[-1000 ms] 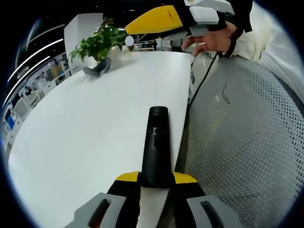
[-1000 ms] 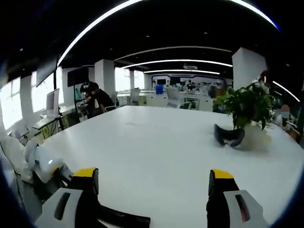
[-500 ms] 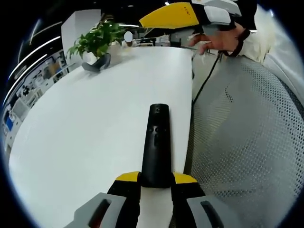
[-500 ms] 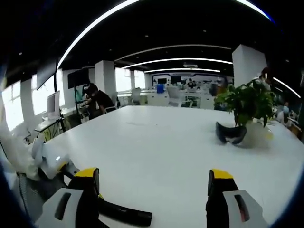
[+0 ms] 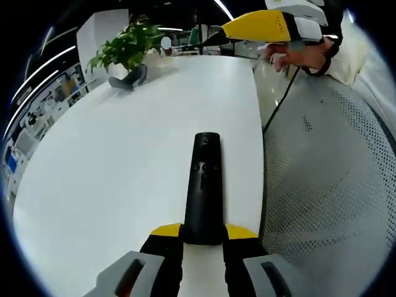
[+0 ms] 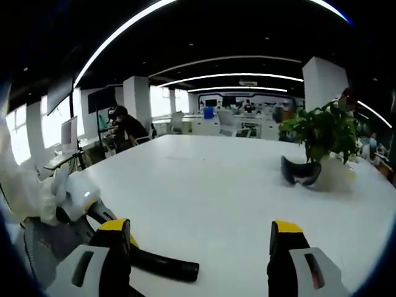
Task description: Press the specified remote control buttons in sequence, fully releasing each button before pressing the next.
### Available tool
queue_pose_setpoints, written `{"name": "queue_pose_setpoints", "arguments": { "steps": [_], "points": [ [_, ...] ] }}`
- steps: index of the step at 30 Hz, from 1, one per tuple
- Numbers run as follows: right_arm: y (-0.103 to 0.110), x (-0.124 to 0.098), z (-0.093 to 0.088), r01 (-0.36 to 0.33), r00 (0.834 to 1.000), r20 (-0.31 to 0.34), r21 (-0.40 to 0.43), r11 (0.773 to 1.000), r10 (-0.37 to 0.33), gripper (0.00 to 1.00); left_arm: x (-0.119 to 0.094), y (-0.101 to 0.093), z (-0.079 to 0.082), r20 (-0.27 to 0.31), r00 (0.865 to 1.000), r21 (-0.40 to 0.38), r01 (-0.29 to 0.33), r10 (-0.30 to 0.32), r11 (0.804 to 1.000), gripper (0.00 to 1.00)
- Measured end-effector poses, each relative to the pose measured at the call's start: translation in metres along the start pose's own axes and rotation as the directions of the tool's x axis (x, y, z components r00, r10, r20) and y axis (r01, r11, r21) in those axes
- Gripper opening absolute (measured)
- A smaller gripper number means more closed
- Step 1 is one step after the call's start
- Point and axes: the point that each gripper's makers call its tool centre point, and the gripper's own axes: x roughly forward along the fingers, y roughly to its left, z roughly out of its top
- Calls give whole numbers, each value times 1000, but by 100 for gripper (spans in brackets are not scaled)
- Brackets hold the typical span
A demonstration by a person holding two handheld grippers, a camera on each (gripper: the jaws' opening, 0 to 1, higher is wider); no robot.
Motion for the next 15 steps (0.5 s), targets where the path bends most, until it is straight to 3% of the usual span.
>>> {"name": "queue_pose_setpoints", "arguments": {
  "steps": [15],
  "points": [
    [-1,0,-3,4,1000,-15,-1,1000,-4,92,4,18,4,-7,1000,29,19,-18,999,23]
  ]
}}
